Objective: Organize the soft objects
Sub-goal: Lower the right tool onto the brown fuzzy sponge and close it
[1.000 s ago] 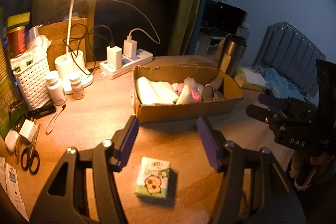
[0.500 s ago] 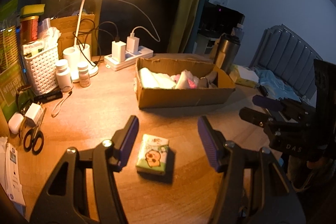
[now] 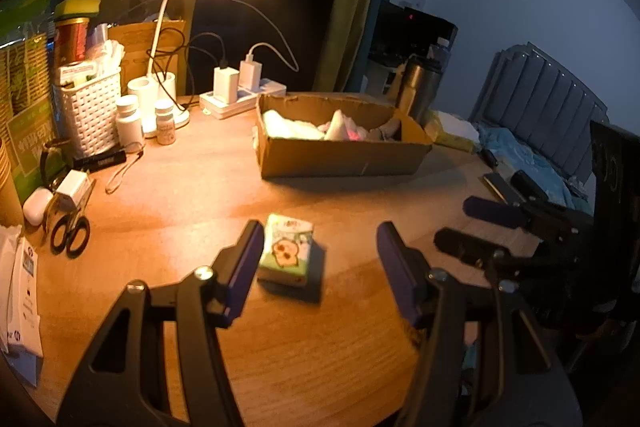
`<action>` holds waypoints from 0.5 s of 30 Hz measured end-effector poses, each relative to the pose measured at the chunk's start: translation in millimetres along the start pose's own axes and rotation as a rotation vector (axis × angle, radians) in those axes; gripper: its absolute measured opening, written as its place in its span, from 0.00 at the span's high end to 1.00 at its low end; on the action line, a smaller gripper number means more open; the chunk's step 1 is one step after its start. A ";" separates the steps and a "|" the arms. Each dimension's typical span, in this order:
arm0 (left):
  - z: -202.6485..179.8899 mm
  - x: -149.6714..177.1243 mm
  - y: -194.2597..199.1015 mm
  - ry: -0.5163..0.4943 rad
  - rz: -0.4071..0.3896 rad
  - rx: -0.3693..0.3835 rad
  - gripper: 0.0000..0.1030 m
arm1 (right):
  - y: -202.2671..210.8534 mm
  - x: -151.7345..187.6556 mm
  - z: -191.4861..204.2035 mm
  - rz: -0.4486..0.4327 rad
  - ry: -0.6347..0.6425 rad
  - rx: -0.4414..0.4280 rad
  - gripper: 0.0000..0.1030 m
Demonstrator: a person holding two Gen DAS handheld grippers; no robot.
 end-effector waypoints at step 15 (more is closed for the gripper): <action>21.0 38.3 -8.3 0.026 0.076 -0.039 0.42 | -20.9 31.9 24.7 0.079 -0.008 -0.057 0.44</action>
Point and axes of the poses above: each gripper's, at about its wrist camera, not at the fingertips, and y roughly against the way its jaws point, z to its left, x to its underside, the point moved 2 cm from there along -y, roughly the way its jaws point, and after that the axes turned 15 degrees about y, right-handed, at the moved point
